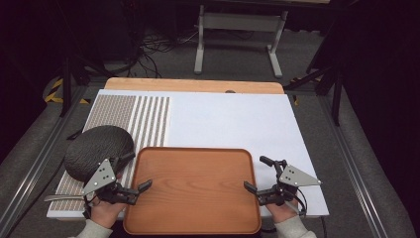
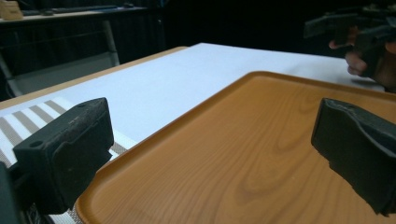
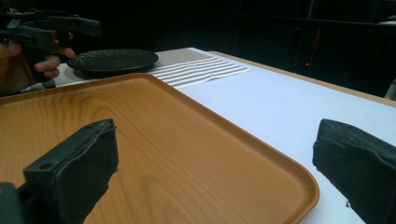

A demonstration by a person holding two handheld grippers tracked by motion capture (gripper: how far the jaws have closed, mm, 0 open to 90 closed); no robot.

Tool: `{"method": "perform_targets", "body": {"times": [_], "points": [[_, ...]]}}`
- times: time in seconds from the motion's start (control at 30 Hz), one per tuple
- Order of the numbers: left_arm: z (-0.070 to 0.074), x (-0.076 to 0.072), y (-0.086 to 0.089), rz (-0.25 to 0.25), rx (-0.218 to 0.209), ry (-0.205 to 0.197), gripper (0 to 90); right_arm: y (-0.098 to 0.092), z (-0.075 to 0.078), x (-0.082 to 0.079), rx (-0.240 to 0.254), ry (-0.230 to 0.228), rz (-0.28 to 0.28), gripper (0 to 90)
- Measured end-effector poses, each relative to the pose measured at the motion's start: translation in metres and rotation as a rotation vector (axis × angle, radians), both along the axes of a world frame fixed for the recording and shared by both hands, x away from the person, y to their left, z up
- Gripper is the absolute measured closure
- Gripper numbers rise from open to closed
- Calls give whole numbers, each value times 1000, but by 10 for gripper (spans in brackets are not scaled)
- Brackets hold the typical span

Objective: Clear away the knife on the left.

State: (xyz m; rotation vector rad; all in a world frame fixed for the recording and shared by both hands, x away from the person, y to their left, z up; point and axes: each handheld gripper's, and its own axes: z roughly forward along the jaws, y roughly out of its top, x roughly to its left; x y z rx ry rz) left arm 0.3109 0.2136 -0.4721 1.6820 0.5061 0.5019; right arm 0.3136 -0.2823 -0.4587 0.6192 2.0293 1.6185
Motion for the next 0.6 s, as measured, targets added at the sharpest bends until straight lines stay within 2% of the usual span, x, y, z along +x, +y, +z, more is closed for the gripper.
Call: {"method": "perform_targets", "body": {"times": [0.07, 0.13, 0.4, 0.5, 0.6], "points": [[3, -1, 2, -7, 30, -2, 0, 0, 0, 0, 1, 3, 0, 6], [6, -1, 4, -11, 43, -2, 0, 0, 0, 0, 1, 4, 1, 7], [23, -5, 13, -39, 58, 8, 16, 1, 0, 1, -1, 3, 6, 8], [31, -5, 16, -64, 99, 15, 26, 1, 1, 1, 2, 6, 4, 9], [38, -5, 19, -84, 120, 21, 29, 1, 1, 1, -2, 5, 5, 11]]}}
